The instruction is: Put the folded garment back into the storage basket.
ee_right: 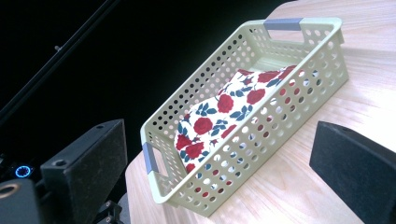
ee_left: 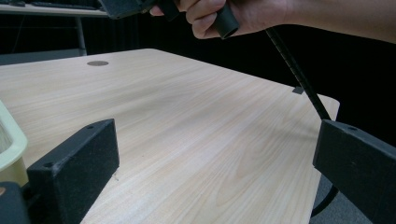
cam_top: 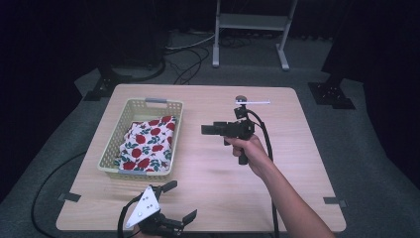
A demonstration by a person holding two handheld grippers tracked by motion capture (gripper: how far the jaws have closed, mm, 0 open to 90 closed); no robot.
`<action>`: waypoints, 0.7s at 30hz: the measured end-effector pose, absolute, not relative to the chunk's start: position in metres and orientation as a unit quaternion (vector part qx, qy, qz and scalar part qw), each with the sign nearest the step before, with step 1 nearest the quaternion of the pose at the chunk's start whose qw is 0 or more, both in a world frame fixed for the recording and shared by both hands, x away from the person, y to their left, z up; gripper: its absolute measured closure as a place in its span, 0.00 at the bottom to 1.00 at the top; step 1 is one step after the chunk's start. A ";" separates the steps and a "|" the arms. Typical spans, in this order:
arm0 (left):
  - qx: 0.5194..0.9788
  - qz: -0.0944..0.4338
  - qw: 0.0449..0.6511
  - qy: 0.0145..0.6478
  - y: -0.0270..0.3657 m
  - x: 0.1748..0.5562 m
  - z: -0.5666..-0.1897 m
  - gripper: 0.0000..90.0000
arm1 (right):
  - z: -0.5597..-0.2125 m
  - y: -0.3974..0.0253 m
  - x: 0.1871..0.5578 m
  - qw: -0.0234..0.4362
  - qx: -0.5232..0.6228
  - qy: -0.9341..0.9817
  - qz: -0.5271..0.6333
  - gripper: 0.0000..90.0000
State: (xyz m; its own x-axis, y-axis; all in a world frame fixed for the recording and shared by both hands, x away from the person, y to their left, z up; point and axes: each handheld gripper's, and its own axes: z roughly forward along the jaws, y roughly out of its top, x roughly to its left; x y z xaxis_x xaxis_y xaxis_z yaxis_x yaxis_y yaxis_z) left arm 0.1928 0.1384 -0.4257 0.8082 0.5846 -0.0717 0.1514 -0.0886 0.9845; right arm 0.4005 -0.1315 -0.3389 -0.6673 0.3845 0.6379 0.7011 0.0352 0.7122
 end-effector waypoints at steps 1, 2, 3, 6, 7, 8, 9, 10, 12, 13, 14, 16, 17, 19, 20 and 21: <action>0.717 0.173 0.625 0.257 0.138 0.193 -0.426 0.00 | -0.339 -0.133 0.400 0.135 -0.384 -0.706 -0.579 0.04; 0.717 0.173 0.624 0.257 0.138 0.193 -0.426 0.00 | -0.339 -0.134 0.400 0.135 -0.385 -0.706 -0.579 0.04; 0.718 0.174 0.624 0.256 0.138 0.193 -0.426 0.00 | -0.339 -0.135 0.399 0.134 -0.386 -0.706 -0.579 0.04; 0.718 0.173 0.624 0.256 0.138 0.193 -0.426 0.00 | -0.341 -0.138 0.398 0.132 -0.387 -0.707 -0.577 0.04; 0.718 0.173 0.623 0.256 0.138 0.193 -0.426 0.00 | -0.341 -0.140 0.398 0.131 -0.387 -0.707 -0.577 0.04; 0.718 0.173 0.623 0.255 0.138 0.193 -0.426 0.00 | -0.342 -0.141 0.398 0.132 -0.389 -0.706 -0.577 0.04; 0.718 0.173 0.624 0.255 0.138 0.193 -0.426 0.00 | -0.342 -0.143 0.397 0.131 -0.390 -0.705 -0.578 0.04; 0.718 0.173 0.624 0.256 0.138 0.193 -0.426 0.00 | -0.343 -0.144 0.397 0.132 -0.391 -0.705 -0.577 0.04; 0.719 0.173 0.623 0.256 0.138 0.193 -0.426 0.00 | -0.343 -0.147 0.397 0.131 -0.393 -0.706 -0.574 0.04; 0.719 0.172 0.623 0.256 0.137 0.193 -0.426 0.00 | -0.344 -0.148 0.397 0.130 -0.393 -0.706 -0.575 0.04; 0.719 0.172 0.623 0.256 0.137 0.193 -0.426 0.00 | -0.344 -0.150 0.396 0.131 -0.395 -0.705 -0.575 0.04; 0.719 0.171 0.623 0.256 0.137 0.193 -0.427 0.00 | -0.344 -0.152 0.396 0.128 -0.396 -0.704 -0.576 0.04; 0.719 0.171 0.623 0.256 0.137 0.193 -0.427 0.00 | -0.344 -0.153 0.395 0.129 -0.397 -0.703 -0.575 0.04; 0.719 0.171 0.623 0.256 0.137 0.193 -0.427 0.00 | -0.345 -0.156 0.395 0.129 -0.399 -0.702 -0.576 0.04; 0.719 0.171 0.623 0.256 0.137 0.193 -0.427 0.00 | -0.345 -0.157 0.394 0.129 -0.401 -0.701 -0.576 0.04; 0.719 0.171 0.623 0.256 0.137 0.194 -0.427 0.00 | -0.346 -0.158 0.394 0.127 -0.400 -0.701 -0.576 0.04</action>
